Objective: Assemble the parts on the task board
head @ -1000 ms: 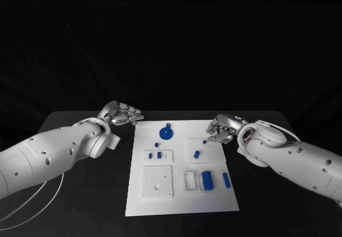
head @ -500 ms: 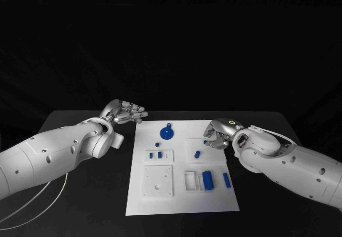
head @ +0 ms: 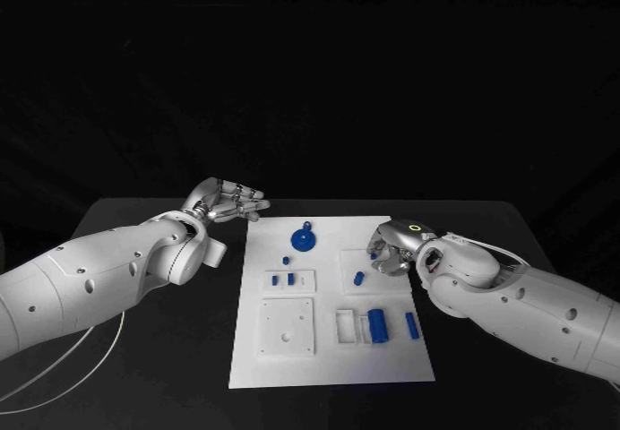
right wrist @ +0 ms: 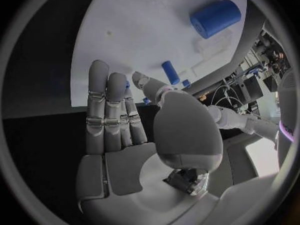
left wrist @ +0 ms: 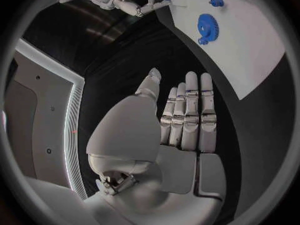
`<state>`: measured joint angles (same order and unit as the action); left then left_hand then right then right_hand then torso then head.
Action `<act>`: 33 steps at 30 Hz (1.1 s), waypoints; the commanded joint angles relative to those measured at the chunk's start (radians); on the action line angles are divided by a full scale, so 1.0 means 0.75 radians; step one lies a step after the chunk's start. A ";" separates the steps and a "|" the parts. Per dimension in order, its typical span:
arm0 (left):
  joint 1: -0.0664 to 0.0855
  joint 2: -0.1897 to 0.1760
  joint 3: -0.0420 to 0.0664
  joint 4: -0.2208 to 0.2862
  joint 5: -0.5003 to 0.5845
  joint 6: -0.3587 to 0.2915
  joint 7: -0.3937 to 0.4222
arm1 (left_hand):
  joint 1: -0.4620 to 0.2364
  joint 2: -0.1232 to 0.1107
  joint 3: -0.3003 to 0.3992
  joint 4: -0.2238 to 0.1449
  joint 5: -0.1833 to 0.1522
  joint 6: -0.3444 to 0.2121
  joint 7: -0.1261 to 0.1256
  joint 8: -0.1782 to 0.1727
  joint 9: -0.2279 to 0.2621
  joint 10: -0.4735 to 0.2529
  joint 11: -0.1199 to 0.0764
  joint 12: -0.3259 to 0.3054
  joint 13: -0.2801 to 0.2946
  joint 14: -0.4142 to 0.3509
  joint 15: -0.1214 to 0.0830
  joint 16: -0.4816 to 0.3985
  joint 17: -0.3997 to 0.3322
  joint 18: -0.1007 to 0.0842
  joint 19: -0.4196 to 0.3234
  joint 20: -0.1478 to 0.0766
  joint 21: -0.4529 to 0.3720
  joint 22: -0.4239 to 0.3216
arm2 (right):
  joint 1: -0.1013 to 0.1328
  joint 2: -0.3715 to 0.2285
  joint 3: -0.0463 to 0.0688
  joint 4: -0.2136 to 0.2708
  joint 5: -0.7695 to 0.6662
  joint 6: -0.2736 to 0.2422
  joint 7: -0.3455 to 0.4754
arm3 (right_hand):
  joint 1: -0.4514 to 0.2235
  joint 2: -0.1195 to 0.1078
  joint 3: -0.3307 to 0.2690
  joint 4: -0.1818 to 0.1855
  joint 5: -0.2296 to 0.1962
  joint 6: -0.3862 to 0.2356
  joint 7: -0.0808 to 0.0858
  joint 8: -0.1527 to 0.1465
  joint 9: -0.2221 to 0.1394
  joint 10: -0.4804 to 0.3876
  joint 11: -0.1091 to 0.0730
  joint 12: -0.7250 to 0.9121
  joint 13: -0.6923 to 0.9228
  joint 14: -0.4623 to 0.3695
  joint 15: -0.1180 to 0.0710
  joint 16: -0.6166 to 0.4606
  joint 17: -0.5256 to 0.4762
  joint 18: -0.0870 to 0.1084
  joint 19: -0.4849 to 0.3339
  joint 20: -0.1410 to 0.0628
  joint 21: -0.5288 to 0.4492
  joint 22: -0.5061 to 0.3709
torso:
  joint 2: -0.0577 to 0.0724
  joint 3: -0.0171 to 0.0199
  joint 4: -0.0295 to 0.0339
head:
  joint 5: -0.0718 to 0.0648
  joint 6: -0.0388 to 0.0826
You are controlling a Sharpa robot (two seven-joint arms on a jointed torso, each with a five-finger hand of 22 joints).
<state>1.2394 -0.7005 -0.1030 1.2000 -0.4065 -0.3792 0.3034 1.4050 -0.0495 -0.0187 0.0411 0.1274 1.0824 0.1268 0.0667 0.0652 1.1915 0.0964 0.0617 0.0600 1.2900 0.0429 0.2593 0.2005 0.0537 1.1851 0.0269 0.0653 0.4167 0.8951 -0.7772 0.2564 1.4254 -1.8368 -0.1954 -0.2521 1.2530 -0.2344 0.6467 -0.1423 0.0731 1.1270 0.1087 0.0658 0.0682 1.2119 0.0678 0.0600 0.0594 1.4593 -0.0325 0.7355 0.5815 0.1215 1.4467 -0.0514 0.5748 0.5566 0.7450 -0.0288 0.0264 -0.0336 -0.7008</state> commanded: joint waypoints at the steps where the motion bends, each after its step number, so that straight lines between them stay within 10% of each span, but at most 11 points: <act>1: 0.002 0.001 0.001 0.005 0.014 0.018 0.022 | 0.007 0.009 -0.002 -0.007 -0.002 -0.010 -0.002 -0.004 0.001 0.009 -0.004 -0.003 0.000 0.003 0.000 0.001 0.001 -0.009 0.007 -0.002 0.009 -0.001 | -0.001 0.008 -0.004 -0.015 -0.048 -0.005 -0.014 | 0.004 0.000 0.015 -0.002 -0.007 0.012 0.001 -0.004 0.001 0.010 -0.001 -0.002 0.001 -0.007 0.004 0.007 0.003 0.018 -0.010 -0.002 -0.006 0.013 | 0.000 0.0002 0.0000 | 0.000 -0.001; 22: 0.002 0.001 0.001 0.001 0.015 0.030 0.014 | 0.006 0.013 -0.004 -0.006 -0.006 -0.010 -0.002 -0.004 0.001 0.009 -0.004 -0.003 0.000 0.002 0.000 0.004 0.003 -0.009 0.010 -0.002 0.009 -0.012 | -0.001 0.038 -0.023 -0.037 -0.078 -0.007 -0.019 | 0.036 0.128 0.033 -0.072 -0.021 0.185 -0.039 0.000 0.023 0.210 -0.063 0.002 0.012 -0.012 -0.039 0.022 0.019 -0.004 -0.023 -0.042 0.004 0.108 | -0.001 -0.0018 -0.0011 | 0.001 -0.007; 33: 0.002 0.001 0.001 -0.009 0.020 0.038 0.015 | 0.004 0.014 -0.009 -0.006 -0.021 -0.010 -0.002 -0.004 0.001 0.007 -0.003 -0.003 0.000 0.002 0.000 0.007 0.005 -0.009 0.012 -0.002 0.009 -0.020 | -0.001 0.043 -0.025 -0.035 -0.131 -0.048 -0.062 | 0.018 0.148 0.039 -0.120 -0.033 0.216 -0.049 -0.001 0.028 0.245 -0.074 0.002 0.009 -0.008 -0.055 0.012 0.036 -0.015 -0.025 -0.063 0.005 0.162 | -0.001 0.0000 -0.0019 | 0.004 -0.005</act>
<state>1.2394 -0.7008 -0.1031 1.1938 -0.4019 -0.3672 0.3032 1.4105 -0.0445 -0.0214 0.0383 0.1152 1.0824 0.1268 0.0667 0.0650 1.1915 0.0964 0.0617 0.0598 1.2900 0.0429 0.2593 0.2033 0.0536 1.1887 0.0232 0.0693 0.4023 0.8990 -0.7472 0.2413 1.3974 -1.9061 -0.2325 -0.2847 1.2648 -0.1320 0.6758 -0.2283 0.0540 1.2821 0.0699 0.0609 0.0904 1.3837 0.0174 0.0576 0.0682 1.4519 -0.0675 0.7502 0.6078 0.0911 1.4274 -0.0934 0.5752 0.6770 0.7444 -0.0293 0.0253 -0.0319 -0.7061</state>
